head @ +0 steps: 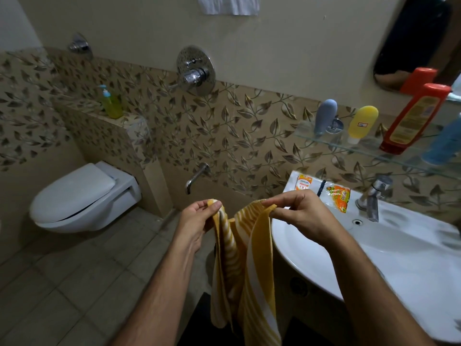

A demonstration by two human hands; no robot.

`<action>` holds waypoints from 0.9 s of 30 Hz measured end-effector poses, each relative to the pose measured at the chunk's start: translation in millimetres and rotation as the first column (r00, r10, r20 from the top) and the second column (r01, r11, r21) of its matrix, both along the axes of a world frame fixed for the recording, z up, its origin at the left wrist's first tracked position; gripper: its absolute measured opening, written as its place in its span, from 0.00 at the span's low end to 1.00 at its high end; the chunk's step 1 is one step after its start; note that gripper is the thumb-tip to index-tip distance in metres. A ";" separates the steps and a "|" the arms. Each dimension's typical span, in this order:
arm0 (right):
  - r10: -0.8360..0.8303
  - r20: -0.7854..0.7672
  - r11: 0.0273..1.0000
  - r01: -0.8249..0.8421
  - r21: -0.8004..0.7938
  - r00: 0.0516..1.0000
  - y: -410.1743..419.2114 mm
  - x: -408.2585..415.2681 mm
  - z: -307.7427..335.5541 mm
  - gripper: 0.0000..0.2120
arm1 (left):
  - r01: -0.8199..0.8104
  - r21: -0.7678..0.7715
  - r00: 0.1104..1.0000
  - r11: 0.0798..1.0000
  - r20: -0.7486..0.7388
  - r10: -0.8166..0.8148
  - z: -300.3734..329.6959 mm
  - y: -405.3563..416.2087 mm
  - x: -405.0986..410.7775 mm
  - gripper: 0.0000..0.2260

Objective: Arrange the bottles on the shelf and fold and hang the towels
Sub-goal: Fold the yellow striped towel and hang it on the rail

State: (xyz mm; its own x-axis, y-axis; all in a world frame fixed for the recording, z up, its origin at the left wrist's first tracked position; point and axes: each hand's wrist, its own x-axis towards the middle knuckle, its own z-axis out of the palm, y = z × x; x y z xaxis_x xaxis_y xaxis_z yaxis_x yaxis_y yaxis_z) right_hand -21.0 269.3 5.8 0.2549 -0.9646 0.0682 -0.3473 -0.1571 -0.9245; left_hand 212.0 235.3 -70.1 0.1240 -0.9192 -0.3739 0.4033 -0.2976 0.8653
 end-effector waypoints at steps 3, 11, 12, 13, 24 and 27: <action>0.018 -0.147 0.995 -0.032 -0.093 0.989 -2.3 -2.5 -3.1 0.04 | 0.008 0.030 1.000 1.000 0.018 -0.008 3.4 -0.2 -2.1 0.09; 0.147 -0.129 0.988 -0.152 -0.033 0.981 -4.0 4.6 -2.8 0.03 | 0.103 -0.031 0.972 0.994 0.215 -0.094 19.9 7.7 -12.5 0.06; 0.149 -0.070 0.988 -0.151 -0.029 0.986 -4.8 8.2 -5.4 0.02 | 0.125 -0.048 0.970 0.991 0.215 -0.112 21.9 9.7 -14.7 0.06; 0.140 -0.013 0.990 -0.140 -0.027 0.990 -6.2 12.3 -9.6 0.02 | 0.150 -0.060 0.968 0.987 0.213 -0.134 23.3 11.1 -16.7 0.06; 0.013 0.330 0.996 -0.040 0.076 0.944 -19.6 39.3 -38.4 0.06 | 0.170 -0.080 0.973 0.982 -0.147 -0.180 32.5 26.3 -42.8 0.04; 0.007 0.342 0.996 -0.038 0.086 0.940 -21.1 40.3 -39.8 0.06 | 0.163 -0.071 0.970 0.984 -0.170 -0.173 32.7 27.1 -44.1 0.07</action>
